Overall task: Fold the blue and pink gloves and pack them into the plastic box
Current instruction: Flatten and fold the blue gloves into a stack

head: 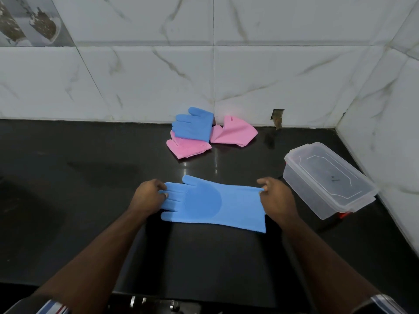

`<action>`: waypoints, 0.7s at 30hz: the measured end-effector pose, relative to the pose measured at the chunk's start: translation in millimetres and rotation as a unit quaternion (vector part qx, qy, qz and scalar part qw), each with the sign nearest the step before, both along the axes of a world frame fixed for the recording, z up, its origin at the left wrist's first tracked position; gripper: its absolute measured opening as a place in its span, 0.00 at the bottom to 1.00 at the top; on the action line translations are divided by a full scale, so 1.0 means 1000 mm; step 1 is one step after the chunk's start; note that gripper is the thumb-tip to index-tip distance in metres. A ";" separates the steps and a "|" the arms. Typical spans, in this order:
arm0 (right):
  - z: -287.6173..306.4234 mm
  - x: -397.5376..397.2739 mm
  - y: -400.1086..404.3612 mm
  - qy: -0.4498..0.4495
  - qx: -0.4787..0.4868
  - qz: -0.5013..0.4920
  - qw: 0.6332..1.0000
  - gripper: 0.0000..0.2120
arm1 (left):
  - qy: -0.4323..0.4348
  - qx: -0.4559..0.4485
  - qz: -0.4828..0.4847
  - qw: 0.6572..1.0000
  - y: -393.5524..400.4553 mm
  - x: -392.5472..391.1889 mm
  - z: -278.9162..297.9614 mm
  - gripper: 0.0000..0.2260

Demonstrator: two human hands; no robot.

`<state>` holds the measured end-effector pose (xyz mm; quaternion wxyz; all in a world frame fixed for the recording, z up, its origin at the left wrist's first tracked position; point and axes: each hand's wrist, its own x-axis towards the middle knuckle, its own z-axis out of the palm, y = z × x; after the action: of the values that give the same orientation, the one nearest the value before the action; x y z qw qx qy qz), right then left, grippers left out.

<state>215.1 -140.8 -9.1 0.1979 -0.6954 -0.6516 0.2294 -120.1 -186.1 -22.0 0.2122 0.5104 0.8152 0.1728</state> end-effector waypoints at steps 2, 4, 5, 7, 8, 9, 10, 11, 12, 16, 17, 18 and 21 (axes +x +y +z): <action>0.002 0.007 0.008 -0.016 0.024 0.001 1.000 0.16 | -0.010 0.005 0.006 1.000 -0.002 0.007 0.000 0.07; 0.003 0.011 0.008 -0.053 0.039 0.015 0.998 0.18 | -0.019 0.014 0.012 1.000 -0.004 0.014 0.001 0.06; 0.002 0.013 0.006 -0.064 0.043 0.029 0.997 0.19 | -0.022 0.025 0.019 0.999 -0.004 0.016 0.001 0.07; -0.001 0.012 -0.002 -0.055 0.044 0.075 0.995 0.18 | -0.007 0.059 0.019 0.998 -0.004 0.018 0.001 0.08; -0.001 0.008 -0.007 -0.043 0.030 0.097 0.994 0.17 | 0.004 0.075 0.007 0.997 -0.004 0.020 0.001 0.09; 0.000 0.004 -0.012 -0.033 0.005 0.117 0.993 0.16 | 0.005 0.084 -0.013 0.996 -0.005 0.024 0.003 0.10; 0.002 -0.001 -0.016 -0.026 -0.018 0.136 0.990 0.15 | -0.008 0.087 -0.038 0.995 -0.005 0.030 0.005 0.09; 0.003 -0.007 -0.020 -0.019 -0.039 0.156 0.987 0.14 | -0.030 0.083 -0.071 0.994 -0.007 0.037 0.007 0.09; 0.004 -0.013 -0.024 -0.013 -0.060 0.173 0.983 0.14 | -0.049 0.073 -0.110 0.990 -0.010 0.043 0.010 0.07; 0.003 -0.025 -0.038 -0.019 -0.127 0.221 0.967 0.18 | -0.086 -0.011 -0.243 0.966 -0.025 0.050 0.006 0.04; 0.001 -0.026 -0.040 -0.041 -0.126 0.228 0.965 0.17 | -0.079 -0.031 -0.265 0.961 -0.029 0.048 0.002 0.06; -0.001 -0.027 -0.040 -0.063 -0.117 0.232 0.964 0.16 | -0.065 -0.042 -0.282 0.956 -0.032 0.046 -0.002 0.08; -0.006 -0.031 -0.042 -0.110 -0.097 0.232 0.962 0.12 | -0.026 -0.012 -0.314 0.949 -0.034 0.043 -0.006 0.06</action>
<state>184.5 -183.3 -15.1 -0.0021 -0.5618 -0.7875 0.2535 -76.7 -220.5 -28.0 0.2832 0.7330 0.6102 0.1013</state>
